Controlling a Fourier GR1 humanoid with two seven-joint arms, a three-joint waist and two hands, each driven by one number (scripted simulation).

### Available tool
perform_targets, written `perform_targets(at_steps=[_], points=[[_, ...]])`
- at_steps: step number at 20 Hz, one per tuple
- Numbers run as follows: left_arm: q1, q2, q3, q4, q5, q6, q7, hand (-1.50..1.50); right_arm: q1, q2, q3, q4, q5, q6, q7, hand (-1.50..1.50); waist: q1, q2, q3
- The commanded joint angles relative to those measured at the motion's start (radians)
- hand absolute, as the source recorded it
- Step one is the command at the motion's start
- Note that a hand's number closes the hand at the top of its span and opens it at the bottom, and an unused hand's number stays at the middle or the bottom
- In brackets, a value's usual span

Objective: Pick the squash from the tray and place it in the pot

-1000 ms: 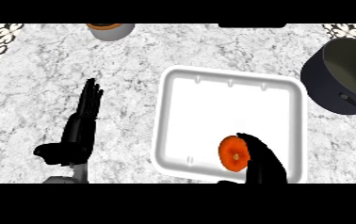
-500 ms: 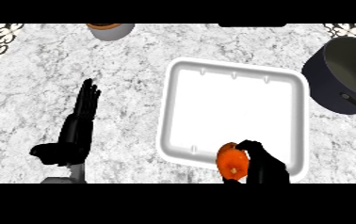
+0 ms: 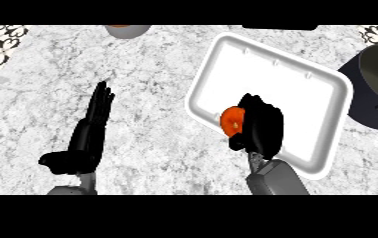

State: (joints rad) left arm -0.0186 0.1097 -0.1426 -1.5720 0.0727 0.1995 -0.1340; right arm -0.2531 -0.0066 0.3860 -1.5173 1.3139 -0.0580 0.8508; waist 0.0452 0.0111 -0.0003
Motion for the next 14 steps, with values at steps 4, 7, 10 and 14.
perform_targets(at_steps=[4,7,10,14], points=[[-0.033,0.021,0.045,0.003,0.025,-0.018,0.029,0.0,-0.449,0.006,-0.031,0.242,-0.051,-0.011,0.137,1.5,-0.012,-0.006,0.0],[0.057,-0.039,-0.035,-0.005,-0.046,0.034,-0.009,0.0,-0.476,0.007,0.002,0.25,0.038,-0.041,0.184,1.5,-0.023,-0.01,0.0],[0.024,-0.016,0.019,0.016,-0.009,0.003,-0.023,0.0,-0.509,0.006,0.025,0.187,0.092,0.074,0.287,1.5,-0.037,-0.013,0.0],[0.016,-0.005,0.02,-0.071,-0.02,0.029,0.058,0.0,-0.531,-0.004,-0.061,0.151,0.155,0.122,0.309,1.5,-0.044,-0.016,0.0]])
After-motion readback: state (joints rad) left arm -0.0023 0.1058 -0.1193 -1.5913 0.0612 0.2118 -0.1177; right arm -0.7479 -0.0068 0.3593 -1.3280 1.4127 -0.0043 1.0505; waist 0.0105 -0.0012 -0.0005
